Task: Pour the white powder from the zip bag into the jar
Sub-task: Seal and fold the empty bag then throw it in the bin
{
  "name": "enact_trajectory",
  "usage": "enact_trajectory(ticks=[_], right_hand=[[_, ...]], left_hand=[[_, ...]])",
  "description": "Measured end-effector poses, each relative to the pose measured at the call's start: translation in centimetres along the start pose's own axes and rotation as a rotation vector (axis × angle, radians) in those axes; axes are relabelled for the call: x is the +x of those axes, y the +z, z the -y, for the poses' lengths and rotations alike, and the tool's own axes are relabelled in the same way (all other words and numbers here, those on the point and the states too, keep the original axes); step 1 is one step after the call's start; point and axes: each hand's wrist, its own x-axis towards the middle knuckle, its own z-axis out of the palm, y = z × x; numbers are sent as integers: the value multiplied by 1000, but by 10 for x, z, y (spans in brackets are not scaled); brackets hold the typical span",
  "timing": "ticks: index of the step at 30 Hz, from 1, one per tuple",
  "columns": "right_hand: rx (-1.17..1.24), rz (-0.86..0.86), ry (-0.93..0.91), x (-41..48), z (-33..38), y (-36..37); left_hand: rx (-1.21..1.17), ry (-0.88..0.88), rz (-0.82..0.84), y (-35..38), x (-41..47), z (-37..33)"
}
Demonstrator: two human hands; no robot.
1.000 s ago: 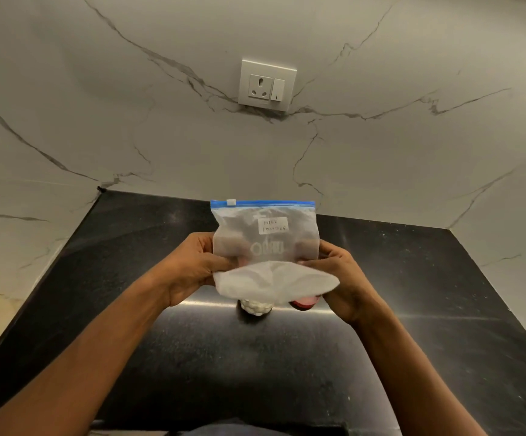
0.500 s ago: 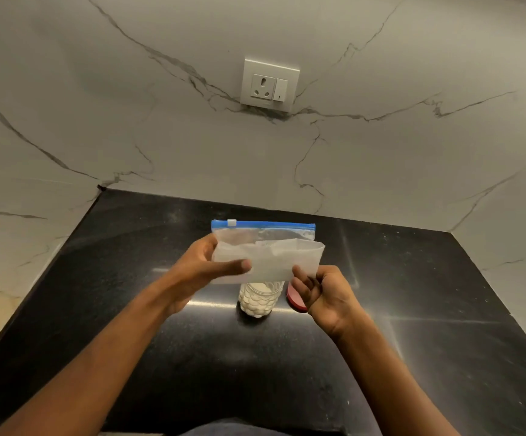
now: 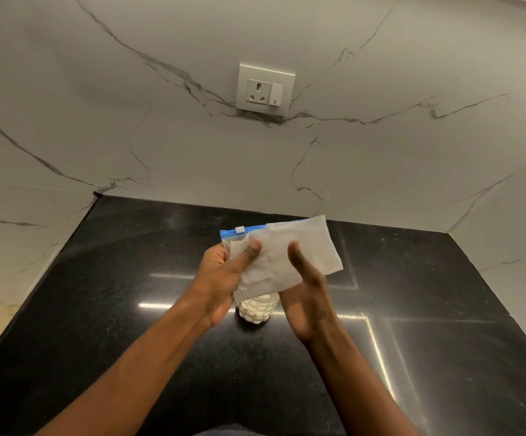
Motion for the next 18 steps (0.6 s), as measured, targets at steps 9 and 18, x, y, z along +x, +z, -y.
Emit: enact_trajectory(ticks=[9,18], right_hand=[[-548,-161,-468,15,-17,-4],[-1702,10,-1152,23,-28,-12]], left_hand=[[-40,-53,-165,11,-1,3],[-59,-23,-219,19,-3,4]])
